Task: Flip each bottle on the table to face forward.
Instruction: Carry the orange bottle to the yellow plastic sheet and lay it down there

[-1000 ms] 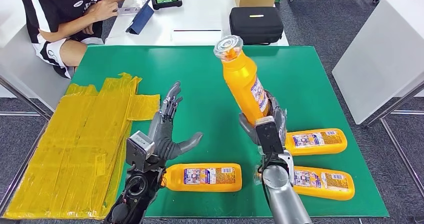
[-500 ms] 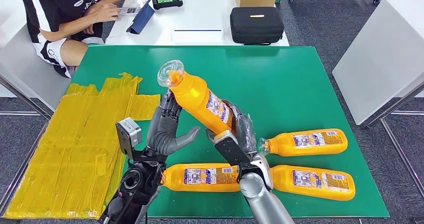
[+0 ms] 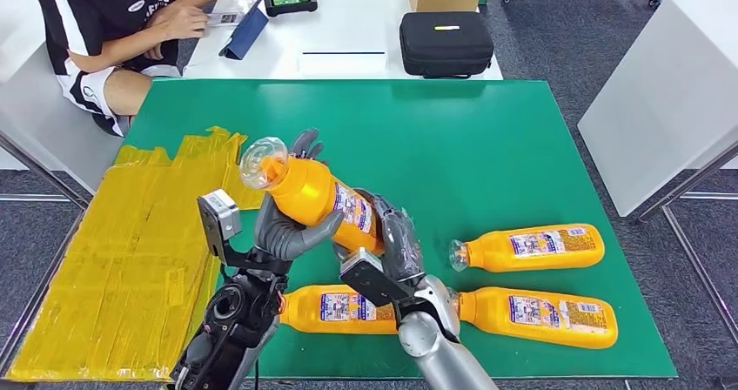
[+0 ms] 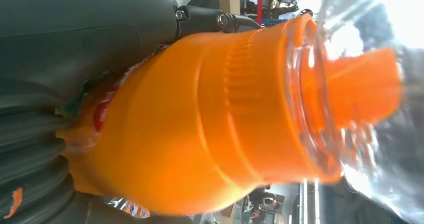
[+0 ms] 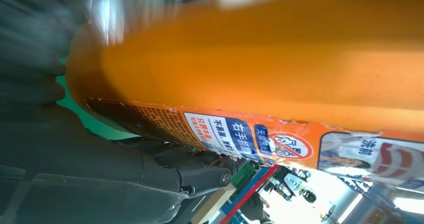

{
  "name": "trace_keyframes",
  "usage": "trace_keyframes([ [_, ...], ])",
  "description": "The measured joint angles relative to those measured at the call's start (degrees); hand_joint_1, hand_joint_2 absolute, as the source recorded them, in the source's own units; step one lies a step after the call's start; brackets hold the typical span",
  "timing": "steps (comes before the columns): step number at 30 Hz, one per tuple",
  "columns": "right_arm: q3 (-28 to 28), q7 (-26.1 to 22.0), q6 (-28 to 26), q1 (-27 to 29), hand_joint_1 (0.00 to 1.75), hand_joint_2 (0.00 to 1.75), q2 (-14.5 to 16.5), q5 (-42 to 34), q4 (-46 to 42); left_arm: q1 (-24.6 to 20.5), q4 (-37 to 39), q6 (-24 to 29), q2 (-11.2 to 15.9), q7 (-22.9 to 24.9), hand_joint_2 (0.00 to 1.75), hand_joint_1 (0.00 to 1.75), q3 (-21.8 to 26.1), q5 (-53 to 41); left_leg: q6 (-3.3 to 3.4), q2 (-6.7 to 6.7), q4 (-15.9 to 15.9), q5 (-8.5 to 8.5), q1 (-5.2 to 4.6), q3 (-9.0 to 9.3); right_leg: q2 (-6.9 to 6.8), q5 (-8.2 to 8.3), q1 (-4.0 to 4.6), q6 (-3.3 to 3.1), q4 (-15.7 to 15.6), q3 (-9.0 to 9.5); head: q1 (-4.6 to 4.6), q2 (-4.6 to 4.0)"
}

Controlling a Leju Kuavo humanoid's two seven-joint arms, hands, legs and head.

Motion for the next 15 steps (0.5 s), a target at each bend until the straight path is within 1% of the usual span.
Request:
trace_keyframes([
  [1,0.17,0.01,0.18,-0.08,1.75,1.75,0.01,-0.42,0.16,-0.18,0.21,0.20,0.00,0.02,1.75,1.72,0.00,0.31,0.00,0.00,0.00,0.00,0.00,0.00,0.00,0.00,0.00,0.00,0.00,0.00,0.00,0.00],
  [2,0.24,0.01,0.51,-0.13,1.75,1.75,0.03,-1.04,0.27,-0.33,0.42,0.46,0.00,-0.03,1.75,1.75,0.00,0.59,0.00,0.00,0.00,0.00,0.00,0.00,0.00,0.00,0.00,0.00,0.00,0.00,-0.01,0.00],
  [7,0.27,-0.18,2.29,-0.18,1.75,1.75,0.08,-3.77,0.37,-0.59,1.05,1.20,0.00,-0.38,1.75,1.75,-0.01,1.28,0.00,-0.01,0.00,0.00,0.00,0.00,0.00,0.00,0.00,0.00,0.00,0.00,0.00,0.00],
  [11,0.22,-0.77,7.04,-0.06,1.75,1.75,-0.24,-9.42,-0.36,-0.66,1.42,1.77,-0.01,-0.57,1.75,1.75,-0.01,1.87,0.00,-0.01,0.00,0.00,-0.01,0.00,0.00,0.00,0.00,0.00,0.00,-0.01,0.00,0.00],
  [14,0.17,-0.81,8.81,0.31,1.75,1.75,-0.90,-11.29,-2.05,-1.06,1.75,1.89,-0.09,-0.85,1.75,1.75,-0.10,2.44,0.00,-0.02,0.00,0.00,-0.01,-0.01,0.00,0.00,0.00,0.00,0.00,-0.01,0.00,0.00],
  [15,0.14,-0.81,9.03,0.47,1.68,1.75,-1.10,-11.45,-2.66,-1.29,1.90,2.01,-0.14,-0.96,1.75,1.75,-0.13,2.59,0.00,-0.01,0.00,0.00,-0.01,-0.01,0.00,0.00,-0.01,0.00,0.00,-0.01,0.01,0.00],
])
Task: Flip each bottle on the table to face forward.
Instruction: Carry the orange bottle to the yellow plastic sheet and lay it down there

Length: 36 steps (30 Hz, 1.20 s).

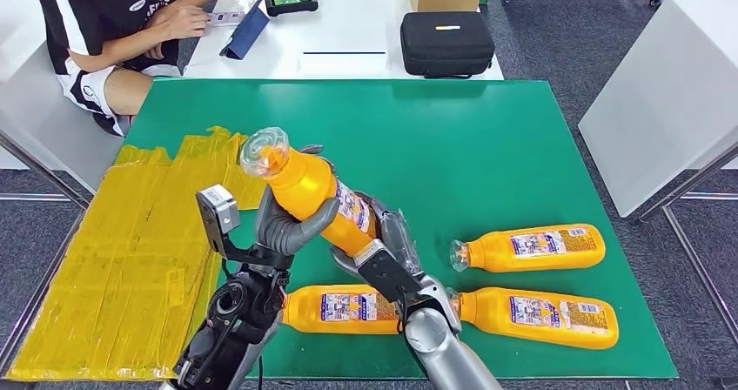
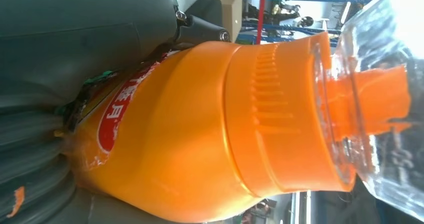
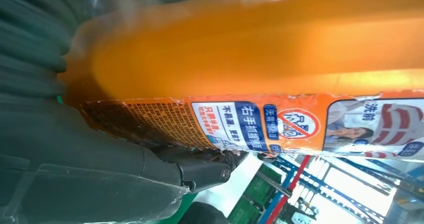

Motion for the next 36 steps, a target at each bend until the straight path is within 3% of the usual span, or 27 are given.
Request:
trace_keyframes([
  [4,-0.16,0.09,0.11,0.49,0.00,1.75,-0.46,0.23,-2.08,-0.65,0.40,0.99,-0.20,-0.57,1.75,1.75,-0.05,0.51,0.00,0.02,0.00,0.00,0.00,0.01,0.00,0.00,0.00,0.00,0.00,0.00,0.00,0.00],
  [11,-0.16,0.77,-2.70,1.46,0.00,1.75,-0.70,4.42,-6.23,-0.65,0.68,7.87,0.10,-1.88,1.75,1.75,0.04,-4.31,0.00,0.01,0.00,0.00,0.01,0.00,0.00,0.00,0.01,0.00,0.00,0.00,-0.02,0.00],
  [19,-0.16,1.09,-2.86,2.13,0.00,1.75,-0.95,5.02,-8.51,-0.62,0.68,9.25,0.47,-2.27,1.75,1.75,0.04,-5.44,0.00,0.01,0.00,0.00,0.00,-0.01,0.00,0.00,0.00,0.00,0.00,0.00,-0.01,0.00],
  [22,-0.16,1.44,-3.66,2.57,0.00,1.75,-1.12,6.78,-9.34,-0.56,0.50,19.25,0.66,-3.58,1.75,1.75,0.10,-16.43,0.00,0.01,0.00,0.00,0.00,-0.01,0.00,0.00,0.00,0.00,0.00,0.01,0.00,0.00],
  [25,-0.16,2.45,-4.67,3.93,0.00,1.75,-1.58,10.19,-11.56,-0.46,-0.16,35.25,1.26,-0.72,1.75,1.75,1.25,-42.65,0.00,0.00,0.00,0.00,0.01,-0.01,0.00,0.00,0.00,0.00,0.00,0.00,-0.01,0.00],
  [27,-0.16,3.10,-5.09,5.02,0.00,1.75,-2.03,12.19,-13.25,-0.18,-0.57,40.39,1.69,3.25,1.75,1.75,3.20,-62.66,0.00,-0.02,0.00,-0.01,0.01,-0.02,0.00,-0.01,0.01,-0.01,0.00,0.00,-0.02,0.00],
  [30,-0.16,3.51,-6.49,6.63,0.00,1.75,-2.82,13.67,-15.38,0.40,-1.36,41.84,2.70,11.31,1.75,1.75,7.30,-91.83,-0.01,0.02,-0.01,-0.02,0.02,-0.01,0.02,-0.02,0.01,-0.02,0.00,-0.03,0.02,0.00],
  [32,-0.17,3.32,-7.92,7.54,0.00,1.75,-3.50,13.46,-16.32,-0.97,-0.83,41.90,6.52,23.38,1.75,1.75,6.67,-102.01,-0.04,0.08,-0.01,-0.01,0.02,0.00,0.08,0.00,0.03,-0.04,0.00,-0.12,0.05,0.00],
  [35,-0.26,2.77,-9.61,8.83,0.00,1.75,-4.62,12.46,-17.42,-6.11,3.29,41.62,15.19,48.86,1.75,1.75,-2.05,-102.52,-0.08,0.11,-0.01,0.04,0.04,-0.03,0.12,0.09,0.04,-0.15,0.00,-0.18,-0.02,0.00],
  [36,-0.29,2.60,-9.89,9.17,0.00,1.75,-4.96,12.15,-17.75,-7.46,5.12,41.54,17.43,54.71,1.75,1.75,-5.43,-102.08,-0.10,0.08,-0.01,0.06,0.06,-0.04,0.08,0.11,0.05,-0.18,0.01,-0.15,-0.03,0.00],
])
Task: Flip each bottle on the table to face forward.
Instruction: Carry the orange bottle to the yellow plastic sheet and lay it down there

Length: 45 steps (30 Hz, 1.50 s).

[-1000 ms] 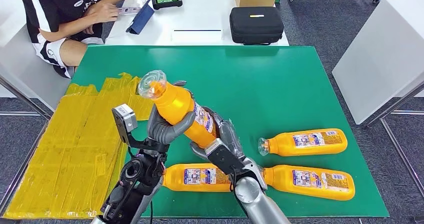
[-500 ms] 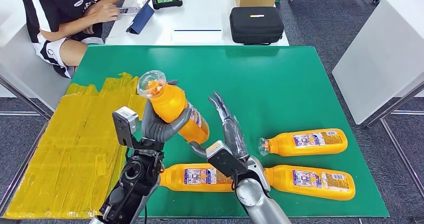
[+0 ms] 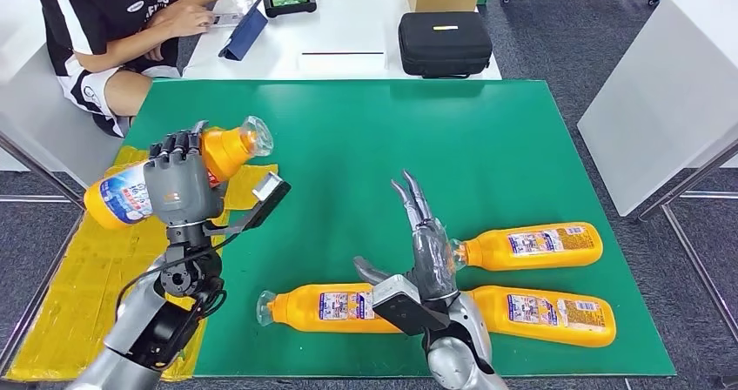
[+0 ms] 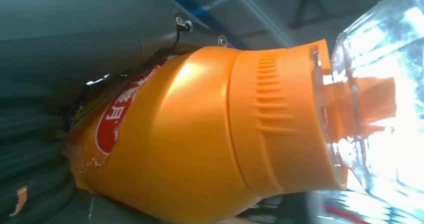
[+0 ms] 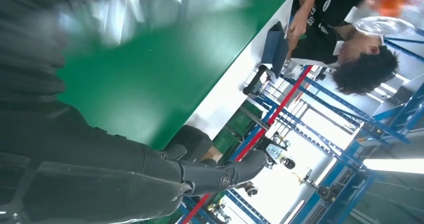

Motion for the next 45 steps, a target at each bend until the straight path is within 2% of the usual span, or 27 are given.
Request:
trace_keyframes([
  [1,-0.02,-0.15,-0.14,0.25,0.00,1.75,-0.29,-0.30,-0.31,-0.87,1.86,0.02,1.65,2.77,1.75,1.75,-2.72,0.22,-0.03,-0.03,0.00,0.04,0.02,-0.01,-0.03,0.00,0.01,0.00,0.02,0.02,0.02,0.00],
  [2,-0.03,-0.27,-0.17,0.43,0.00,1.75,-0.57,-0.63,-0.59,-1.32,3.76,0.08,2.87,2.35,1.75,1.75,-4.63,0.35,-0.06,-0.02,0.00,0.07,0.03,-0.02,-0.03,0.00,0.01,-0.01,0.04,0.02,0.05,0.00],
  [6,-0.11,-0.40,-0.17,1.05,0.00,1.75,-1.56,-1.57,-1.39,-1.72,9.67,0.34,5.73,-11.80,1.75,1.75,-6.03,0.61,-0.08,0.18,0.00,0.07,0.01,-0.04,0.11,0.01,-0.01,-0.01,0.07,-0.03,0.05,0.00],
  [8,-0.11,-0.44,-0.17,1.23,0.00,1.75,-1.86,-1.62,-1.62,-1.79,11.34,0.40,6.49,-14.07,1.75,1.75,-5.71,0.63,-0.07,0.18,0.00,0.06,0.01,-0.07,0.10,0.01,-0.02,-0.01,0.06,-0.06,0.05,0.00],
  [16,-0.11,-0.55,-0.06,1.29,0.00,1.75,-2.41,-1.81,-1.78,-2.09,15.96,0.38,7.92,-17.77,1.75,1.75,-3.80,0.67,-0.07,0.11,0.00,0.05,0.00,-0.13,0.09,0.01,-0.01,-0.01,0.05,-0.10,0.05,0.00],
  [19,-0.17,-0.59,0.16,1.40,0.00,1.75,-2.43,-1.93,-1.88,-3.46,20.78,0.07,8.62,-15.16,1.75,1.75,-3.63,0.70,-0.07,0.18,0.00,0.04,0.01,-0.10,0.14,0.02,-0.01,-0.01,0.05,-0.12,0.05,0.00],
  [21,-0.21,-0.58,0.51,1.59,0.00,1.75,-2.44,-1.93,-2.02,-4.47,24.04,-0.09,9.07,-15.06,1.75,1.75,-3.84,0.73,-0.08,0.15,0.00,0.05,0.01,-0.09,0.13,0.01,0.00,-0.02,0.05,-0.12,0.04,0.00],
  [23,-0.22,-0.50,0.98,1.71,0.00,1.75,-2.44,-1.93,-2.08,-4.96,26.54,-0.81,9.13,-17.00,1.75,1.75,-3.28,0.71,-0.08,0.07,0.00,0.06,0.02,-0.10,0.10,0.01,0.01,-0.02,0.06,-0.12,0.04,0.00],
  [27,-0.22,-0.07,1.82,1.97,0.00,1.75,-2.40,-1.70,-2.08,-5.66,30.21,-1.28,9.05,-17.95,1.75,1.75,-2.71,0.94,-0.09,0.15,0.00,0.06,0.03,-0.13,0.12,0.01,0.00,-0.02,0.07,-0.13,0.05,0.00],
  [31,-0.25,0.69,2.60,2.54,0.00,1.75,-2.34,-1.06,-2.08,-5.79,31.53,0.34,8.44,-27.83,1.75,1.75,1.23,3.12,-0.08,0.06,0.00,0.05,0.02,-0.16,0.09,0.00,-0.01,-0.02,0.07,-0.14,0.07,0.00],
  [35,-0.49,0.97,3.12,2.64,0.00,1.75,-2.23,-0.77,-2.10,-5.67,31.94,0.61,7.51,-33.11,1.75,1.75,5.46,3.80,-0.07,0.06,0.00,0.05,0.00,-0.18,0.09,0.00,-0.02,-0.02,0.06,-0.15,0.05,0.00],
  [39,-0.99,1.07,3.24,2.67,0.00,1.75,-2.27,-0.63,-2.10,-5.15,32.51,0.62,5.63,-40.86,1.75,1.75,10.17,5.27,-0.07,0.02,0.00,0.05,-0.01,-0.18,0.08,0.00,-0.03,-0.02,0.05,-0.14,0.06,0.00],
  [41,-1.09,1.17,3.22,2.71,0.00,1.75,-2.39,-0.52,-2.10,-4.91,33.13,0.62,4.55,-43.29,1.75,1.75,12.19,5.93,-0.07,0.03,0.00,0.05,-0.01,-0.18,0.08,0.00,-0.02,-0.02,0.05,-0.15,0.06,0.00],
  [45,-1.11,1.97,3.28,2.89,0.00,1.75,-2.44,0.42,-2.10,-4.84,34.16,0.61,3.09,-45.28,1.75,1.75,14.65,7.08,-0.07,0.06,0.00,0.04,0.00,-0.18,0.08,0.00,-0.02,-0.02,0.05,-0.15,0.05,0.00],
])
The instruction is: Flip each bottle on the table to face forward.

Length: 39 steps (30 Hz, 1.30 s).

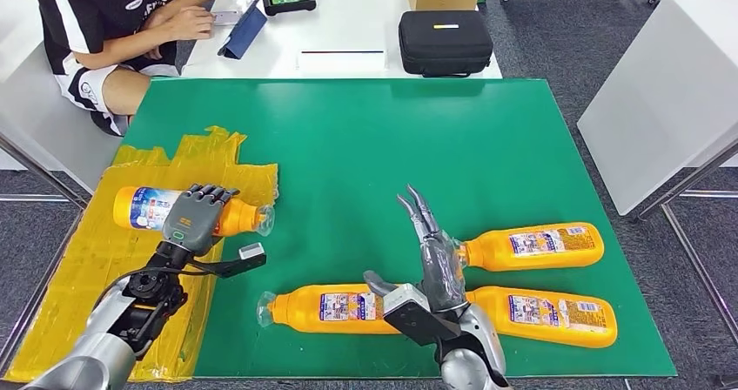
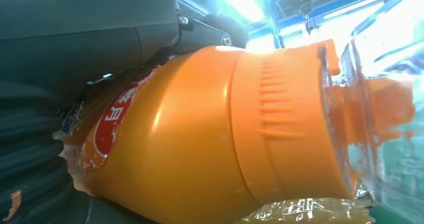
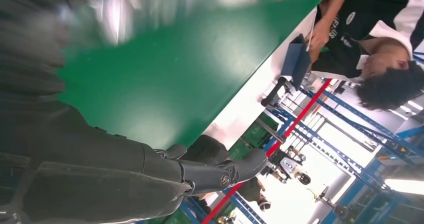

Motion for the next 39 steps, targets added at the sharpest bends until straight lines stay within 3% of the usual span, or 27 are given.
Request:
trace_keyframes([
  [4,-0.01,1.43,1.25,0.02,0.00,1.75,0.00,1.88,0.00,0.24,0.51,0.05,-1.58,-4.31,1.75,0.02,2.70,2.51,0.00,-0.02,0.00,0.00,0.01,-0.01,0.00,0.00,0.01,0.00,0.00,0.00,0.01,0.00],
  [10,0.14,6.59,6.23,-0.42,0.00,1.75,-0.15,11.03,0.41,0.68,0.51,-1.53,-4.47,-11.91,1.75,0.00,5.85,10.13,0.00,-0.02,0.00,0.00,0.01,-0.02,0.00,0.00,0.00,0.00,0.00,0.01,0.00,0.00],
  [17,1.73,9.94,13.91,-1.77,0.00,1.75,-0.38,17.56,2.16,0.91,0.74,-3.08,-6.07,-9.93,1.75,0.00,6.18,9.90,0.00,-0.02,0.00,0.00,0.01,-0.02,0.00,0.00,0.00,0.00,0.00,0.01,0.01,0.00],
  [22,2.93,10.62,16.58,-2.35,0.00,1.75,-0.40,19.18,3.55,1.04,1.14,-3.03,-6.31,-8.08,1.75,0.00,6.18,8.66,0.00,-0.03,0.00,0.00,0.02,-0.02,0.00,0.00,0.01,0.00,0.00,0.00,0.00,0.00],
  [26,3.79,11.53,20.02,-2.65,0.00,0.00,-0.53,21.99,5.07,1.79,0.38,-3.56,-6.84,-11.52,1.75,0.00,6.74,13.02,0.00,-0.02,0.00,0.00,0.02,-0.02,0.00,0.00,0.00,0.00,0.00,0.01,-0.01,0.00],
  [29,5.06,12.12,22.08,-2.65,0.00,0.00,-0.69,24.45,7.32,3.23,-2.19,-4.56,-7.44,-14.51,1.75,0.00,7.38,17.47,0.00,-0.05,0.00,0.00,0.01,-0.03,-0.02,0.00,0.00,0.00,0.00,0.00,-0.01,0.00],
  [36,6.38,12.33,22.66,-2.87,0.00,0.00,-0.74,25.54,10.51,4.45,-5.68,-5.26,-8.12,-15.69,1.75,0.00,7.88,19.21,0.00,-0.07,0.00,0.00,0.01,-0.05,-0.04,0.00,-0.01,0.00,0.00,0.01,0.00,0.00],
  [39,7.11,13.04,24.39,-3.78,0.00,0.00,-0.73,27.04,11.61,5.03,-7.28,-6.30,-8.32,-18.25,1.75,0.00,8.19,23.54,0.00,-0.04,0.00,0.00,0.01,-0.01,-0.03,0.00,0.00,0.00,0.00,0.01,-0.01,0.00],
])
